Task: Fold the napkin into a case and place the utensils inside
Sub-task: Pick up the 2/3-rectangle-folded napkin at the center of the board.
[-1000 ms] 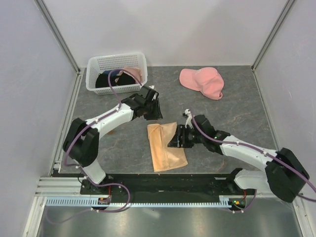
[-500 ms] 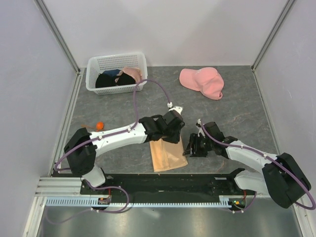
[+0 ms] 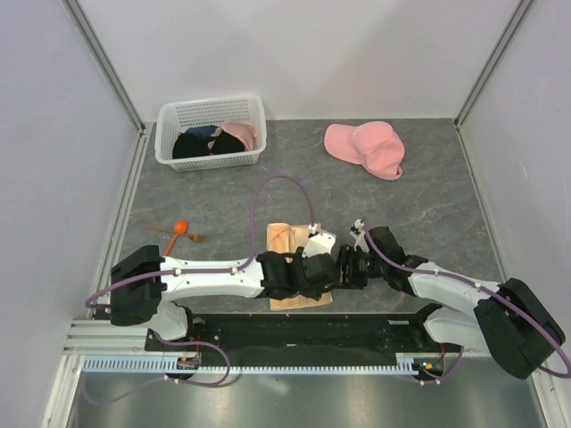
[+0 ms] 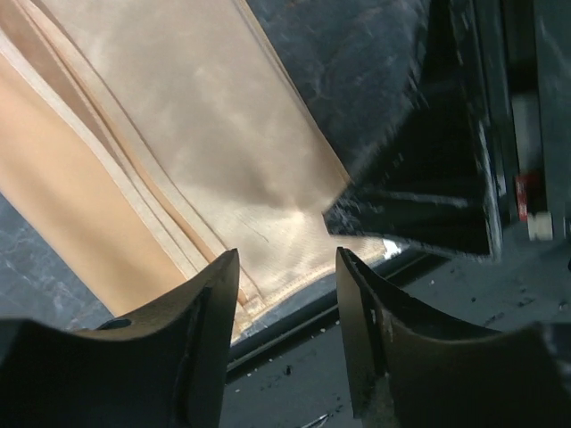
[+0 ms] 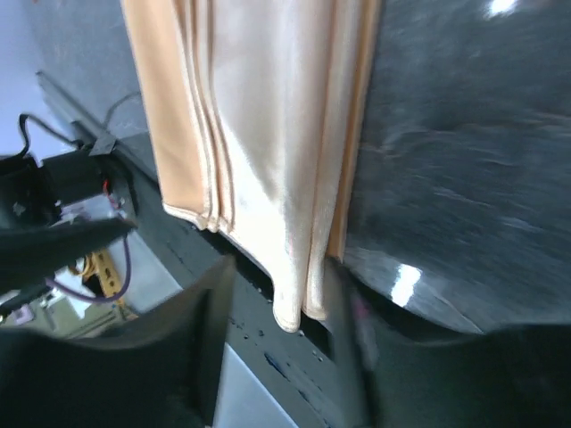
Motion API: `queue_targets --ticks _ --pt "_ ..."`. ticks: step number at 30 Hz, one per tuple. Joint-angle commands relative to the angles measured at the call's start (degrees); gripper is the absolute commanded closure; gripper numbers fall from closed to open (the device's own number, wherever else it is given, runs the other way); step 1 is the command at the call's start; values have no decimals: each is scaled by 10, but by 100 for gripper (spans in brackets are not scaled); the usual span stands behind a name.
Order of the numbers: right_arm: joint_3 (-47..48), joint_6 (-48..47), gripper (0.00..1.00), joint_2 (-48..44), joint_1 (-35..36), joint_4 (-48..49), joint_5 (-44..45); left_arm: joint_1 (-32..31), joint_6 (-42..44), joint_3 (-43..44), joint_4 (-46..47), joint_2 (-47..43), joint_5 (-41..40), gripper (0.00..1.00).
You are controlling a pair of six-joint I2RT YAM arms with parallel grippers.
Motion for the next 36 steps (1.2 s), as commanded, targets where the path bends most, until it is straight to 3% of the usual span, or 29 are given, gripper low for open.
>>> queue_targets --ticks 1,2,3,8,14,22,28,36 --pt "66 -70 38 -46 -62 -157 102 -36 -60 58 -40 56 -69 44" --pt "80 -79 28 -49 -101 -212 121 -48 -64 73 -62 75 -73 44" --pt "85 -89 24 -48 -121 -231 134 -54 -69 89 -76 91 -79 43" --pt "96 -141 16 -28 -214 -275 110 -74 -94 204 -153 201 -111 43" --pt "103 -149 9 -38 -230 -276 95 -75 -118 301 -239 285 -127 43" --pt "109 -160 2 -37 -230 -276 95 -80 -147 312 -275 317 -111 43" --pt "108 -166 2 -34 -230 -272 88 -80 -144 300 -264 321 -97 51" --pt "100 -177 2 -27 -231 -244 44 -73 -124 234 -198 276 -58 80"
